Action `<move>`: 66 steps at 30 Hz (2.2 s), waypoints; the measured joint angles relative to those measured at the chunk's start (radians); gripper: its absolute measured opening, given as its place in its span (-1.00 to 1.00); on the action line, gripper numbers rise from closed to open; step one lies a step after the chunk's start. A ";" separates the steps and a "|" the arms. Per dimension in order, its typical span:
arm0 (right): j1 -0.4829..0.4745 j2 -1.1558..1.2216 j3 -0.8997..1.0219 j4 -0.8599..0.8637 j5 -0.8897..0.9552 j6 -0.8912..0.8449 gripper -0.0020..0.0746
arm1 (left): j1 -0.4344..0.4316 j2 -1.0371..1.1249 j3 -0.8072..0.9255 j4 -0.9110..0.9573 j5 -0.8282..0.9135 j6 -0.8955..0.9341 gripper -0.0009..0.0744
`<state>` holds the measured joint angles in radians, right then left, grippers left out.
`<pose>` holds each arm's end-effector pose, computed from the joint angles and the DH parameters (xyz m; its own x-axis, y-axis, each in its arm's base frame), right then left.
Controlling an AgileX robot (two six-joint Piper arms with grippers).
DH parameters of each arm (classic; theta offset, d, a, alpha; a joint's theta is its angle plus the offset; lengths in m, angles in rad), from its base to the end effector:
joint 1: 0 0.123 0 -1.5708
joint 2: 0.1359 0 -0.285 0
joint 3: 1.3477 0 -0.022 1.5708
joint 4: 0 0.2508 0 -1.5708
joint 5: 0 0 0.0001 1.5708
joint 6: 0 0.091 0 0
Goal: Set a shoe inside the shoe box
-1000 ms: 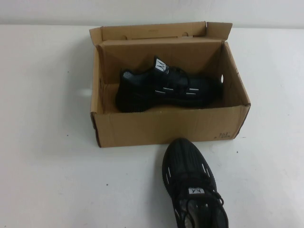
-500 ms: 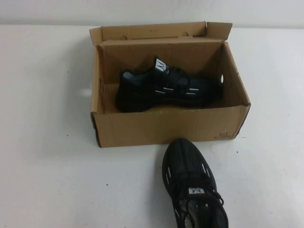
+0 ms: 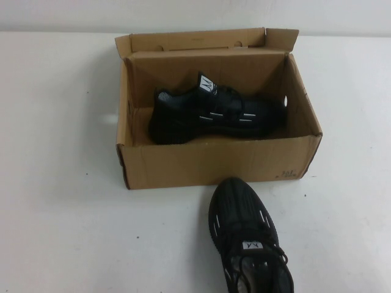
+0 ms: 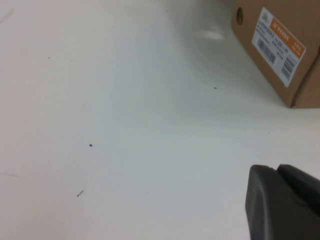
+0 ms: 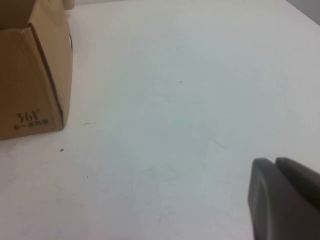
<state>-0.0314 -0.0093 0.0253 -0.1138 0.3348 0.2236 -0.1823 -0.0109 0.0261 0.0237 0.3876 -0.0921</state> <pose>0.0536 -0.0051 0.1752 -0.2489 0.1236 -0.9606 0.0969 0.9900 0.1023 0.0515 -0.0087 0.1702 -0.3165 -0.0129 -0.9485 0.1511 0.9865 -0.0639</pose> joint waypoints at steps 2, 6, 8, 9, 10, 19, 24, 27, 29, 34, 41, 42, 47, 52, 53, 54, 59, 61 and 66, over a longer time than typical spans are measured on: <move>0.000 0.000 0.000 0.000 0.001 0.000 -0.99 | 0.000 0.000 0.000 0.000 0.000 0.000 -0.99; 0.000 0.000 0.000 0.000 -0.001 0.000 -0.99 | 0.000 0.000 0.000 0.000 -0.001 0.000 -0.99; 0.000 0.000 0.000 0.000 -0.001 0.000 -0.99 | 0.000 0.000 0.000 0.000 -0.017 0.000 -0.99; 0.000 0.000 0.000 0.000 -0.002 0.000 -0.99 | 0.000 0.000 0.000 0.000 -0.034 0.000 -0.99; 0.000 0.000 0.000 0.000 -0.008 0.000 -0.99 | 0.000 0.000 0.000 0.000 -0.058 0.000 -0.99; 0.000 0.000 0.000 -0.002 -0.474 0.000 -0.99 | 0.000 0.000 0.000 0.000 -0.659 0.000 -0.99; 0.000 -0.001 0.000 -0.004 -0.847 0.000 -0.99 | 0.000 0.000 0.000 0.000 -1.068 0.000 -0.99; 0.000 -0.004 0.000 -0.005 -0.985 0.000 -0.99 | 0.000 -0.002 0.000 0.000 -1.242 0.000 -0.99; 0.000 -0.004 0.000 -0.006 -1.043 0.000 -0.99 | 0.000 -0.004 0.000 0.000 -1.306 0.000 -0.99; 0.000 -0.004 0.000 0.006 -1.168 0.000 -0.99 | 0.000 -0.004 0.000 -0.008 -1.391 0.056 -0.99; 0.000 -0.004 -0.148 0.036 -1.252 0.013 -0.99 | 0.000 -0.004 -0.200 0.069 -1.342 0.069 -0.99; 0.000 -0.004 -0.202 0.038 -1.224 0.019 -0.99 | 0.000 -0.004 -0.242 0.081 -1.303 0.069 -0.99; 0.000 -0.001 -0.509 0.080 -0.959 0.028 -0.99 | 0.000 0.029 -0.494 0.108 -1.076 0.074 -0.99; 0.000 0.135 -0.823 0.196 -0.612 0.028 -0.99 | 0.000 0.216 -0.736 0.130 -0.854 0.082 -0.99; 0.000 0.168 -0.868 0.201 -0.541 0.028 -0.99 | 0.000 0.263 -0.783 0.135 -0.785 0.082 -0.99; 0.000 0.210 -0.922 0.208 -0.448 0.028 -0.99 | 0.000 0.302 -0.820 0.135 -0.732 0.082 -0.99; 0.000 0.394 -1.072 0.209 -0.005 0.018 -0.99 | 0.000 0.519 -0.933 0.135 -0.514 0.092 -0.99; 0.000 0.462 -1.079 0.194 0.161 -0.031 -0.99 | 0.000 0.590 -0.935 0.135 -0.482 0.107 -0.99; 0.000 0.568 -1.077 0.230 0.425 -0.084 -0.99 | 0.000 0.732 -0.935 0.135 -0.472 0.103 -0.99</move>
<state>-0.0314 0.5587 -1.0518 0.1162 0.7599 0.1393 -0.1823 0.7213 -0.9084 0.1588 -0.0842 0.0114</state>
